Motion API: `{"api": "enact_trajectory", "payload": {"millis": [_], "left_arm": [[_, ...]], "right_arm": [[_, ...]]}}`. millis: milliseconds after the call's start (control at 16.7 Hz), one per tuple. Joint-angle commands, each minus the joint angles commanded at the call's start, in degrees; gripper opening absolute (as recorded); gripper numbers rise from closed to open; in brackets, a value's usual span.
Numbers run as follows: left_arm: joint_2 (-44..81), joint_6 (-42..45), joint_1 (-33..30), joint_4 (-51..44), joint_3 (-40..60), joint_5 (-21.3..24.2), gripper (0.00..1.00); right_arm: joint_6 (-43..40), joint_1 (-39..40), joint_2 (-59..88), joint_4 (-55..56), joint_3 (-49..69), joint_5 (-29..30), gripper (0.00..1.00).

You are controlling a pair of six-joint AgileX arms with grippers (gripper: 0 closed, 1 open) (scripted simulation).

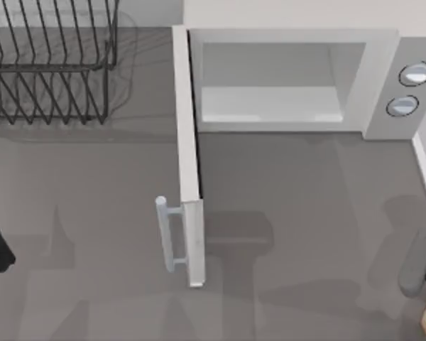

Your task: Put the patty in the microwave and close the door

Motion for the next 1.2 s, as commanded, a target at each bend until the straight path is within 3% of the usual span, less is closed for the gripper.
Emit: {"api": "enact_trajectory", "payload": {"millis": [240,1020,1200], "left_arm": [[0.00,0.00,0.00,0.00,0.00,0.00,1.00],[0.00,0.00,0.00,0.00,0.00,0.00,1.00],[0.00,0.00,0.00,0.00,0.00,0.00,1.00]], "right_arm": [[0.00,0.01,0.19,0.29,-0.17,0.00,1.00],[0.00,0.01,0.19,0.29,-0.17,0.00,0.02],[0.00,0.01,0.19,0.29,-0.17,0.00,0.00]]}}
